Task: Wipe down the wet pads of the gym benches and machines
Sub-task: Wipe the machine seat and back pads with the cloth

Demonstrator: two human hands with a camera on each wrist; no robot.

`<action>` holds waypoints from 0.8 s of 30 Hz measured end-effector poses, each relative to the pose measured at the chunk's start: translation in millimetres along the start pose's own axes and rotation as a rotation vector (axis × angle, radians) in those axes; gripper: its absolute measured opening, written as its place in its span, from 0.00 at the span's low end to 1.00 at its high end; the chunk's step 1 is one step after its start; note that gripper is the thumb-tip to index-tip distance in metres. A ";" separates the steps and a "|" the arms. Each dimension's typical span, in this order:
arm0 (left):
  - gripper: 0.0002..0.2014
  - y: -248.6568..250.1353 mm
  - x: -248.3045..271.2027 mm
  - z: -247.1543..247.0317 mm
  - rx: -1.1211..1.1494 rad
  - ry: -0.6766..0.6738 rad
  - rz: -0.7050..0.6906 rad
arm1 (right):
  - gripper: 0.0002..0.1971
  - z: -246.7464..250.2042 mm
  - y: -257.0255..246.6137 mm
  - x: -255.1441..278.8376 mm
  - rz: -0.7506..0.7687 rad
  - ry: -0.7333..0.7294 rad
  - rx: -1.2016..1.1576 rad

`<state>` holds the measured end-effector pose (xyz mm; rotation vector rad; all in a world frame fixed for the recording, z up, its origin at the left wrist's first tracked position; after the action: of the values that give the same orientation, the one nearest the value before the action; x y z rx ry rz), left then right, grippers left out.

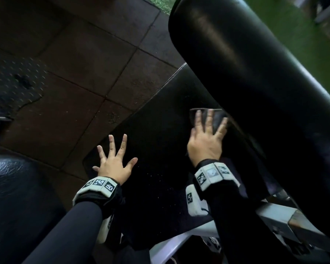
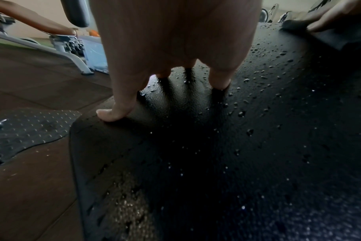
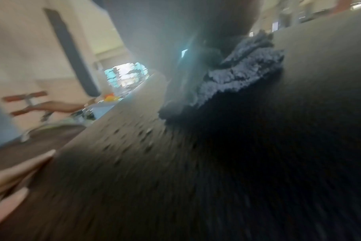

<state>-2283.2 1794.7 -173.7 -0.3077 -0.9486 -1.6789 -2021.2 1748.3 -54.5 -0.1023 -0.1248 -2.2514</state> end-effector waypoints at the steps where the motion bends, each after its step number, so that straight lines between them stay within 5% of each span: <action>1: 0.39 -0.1 0.0 0.0 0.006 -0.002 0.000 | 0.27 -10.8 -13.4 8.0 0.101 0.012 0.025; 6: 0.39 0.9 1.3 1.5 0.023 0.006 -0.004 | 0.31 -34.5 -2.4 81.7 0.362 0.045 0.062; 13: 0.40 1.1 2.7 1.6 0.041 0.006 -0.004 | 0.29 -38.1 113.6 66.4 0.041 -0.133 0.156; 16: 0.40 1.8 2.8 1.5 0.045 0.007 -0.008 | 0.25 4.4 100.4 38.8 -0.107 0.032 -0.028; 18: 0.40 1.8 2.5 1.2 0.046 0.004 -0.006 | 0.25 13.7 82.4 19.9 -0.178 0.012 -0.094; 24: 0.40 1.3 0.9 0.2 0.043 0.003 -0.006 | 0.29 -24.9 -8.9 4.3 0.184 -0.056 0.087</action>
<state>-2282.3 1794.1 -172.5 -0.2738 -0.9826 -1.6615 -2031.7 1747.5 -79.2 -0.1249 -0.2334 -2.0569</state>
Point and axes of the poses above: each hand's wrist, its own x-axis away from the middle knuckle, its own z-axis out of the back of the hand, y = z × x, the point moved 10 cm from there along -x, towards the middle knuckle, and after that the axes turned 1 degree about -z, right-handed, at the moved point
